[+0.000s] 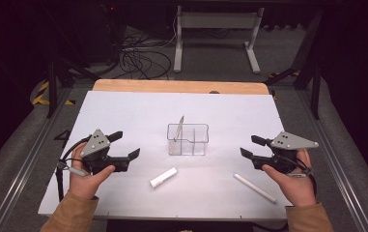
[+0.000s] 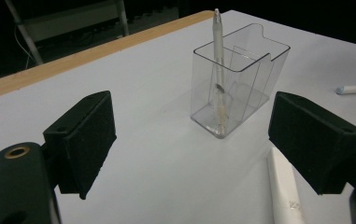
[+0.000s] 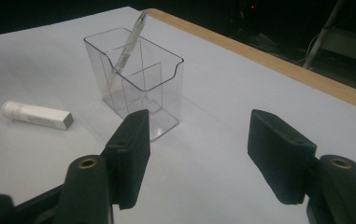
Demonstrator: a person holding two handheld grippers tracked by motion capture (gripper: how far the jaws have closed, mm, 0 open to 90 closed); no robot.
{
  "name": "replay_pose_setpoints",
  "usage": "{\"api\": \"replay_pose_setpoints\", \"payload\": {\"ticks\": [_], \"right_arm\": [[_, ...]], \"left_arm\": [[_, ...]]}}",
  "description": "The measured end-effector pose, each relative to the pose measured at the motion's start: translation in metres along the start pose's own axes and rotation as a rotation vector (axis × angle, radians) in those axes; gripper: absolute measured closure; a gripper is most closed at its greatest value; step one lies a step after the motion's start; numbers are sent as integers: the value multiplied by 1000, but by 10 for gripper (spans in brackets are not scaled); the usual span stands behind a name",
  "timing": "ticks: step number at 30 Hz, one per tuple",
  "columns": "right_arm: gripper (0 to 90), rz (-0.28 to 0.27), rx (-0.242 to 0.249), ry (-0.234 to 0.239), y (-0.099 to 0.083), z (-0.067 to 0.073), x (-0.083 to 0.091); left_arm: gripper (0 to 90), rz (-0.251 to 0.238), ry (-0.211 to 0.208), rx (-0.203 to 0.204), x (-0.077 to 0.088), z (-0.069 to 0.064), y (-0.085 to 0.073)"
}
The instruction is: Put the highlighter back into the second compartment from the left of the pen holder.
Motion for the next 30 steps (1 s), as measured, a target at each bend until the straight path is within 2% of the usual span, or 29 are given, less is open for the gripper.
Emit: {"api": "replay_pose_setpoints", "payload": {"ticks": [9,22,27,30], "right_arm": [[407,32,14,24,0,3,2],[428,79,17,58,0,6,2],[416,125,40,76,-1,6,2],[422,176,30,86,-3,7,3]], "left_arm": [[154,-3,18,-7,6,3,-1],[153,-10,15,-5,11,2,-1],[151,-8,16,-7,12,2,-1],[151,-7,16,-3,13,2,-2]]}}
Point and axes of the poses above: each handheld gripper's, and its own axes: x roughly backward along the jaws, y roughly out of its top, z roughly to its left, the point moved 2 cm from there along -x, roughly forward along the jaws, and after that the axes turned 15 degrees about x, right-handed, at the moved point
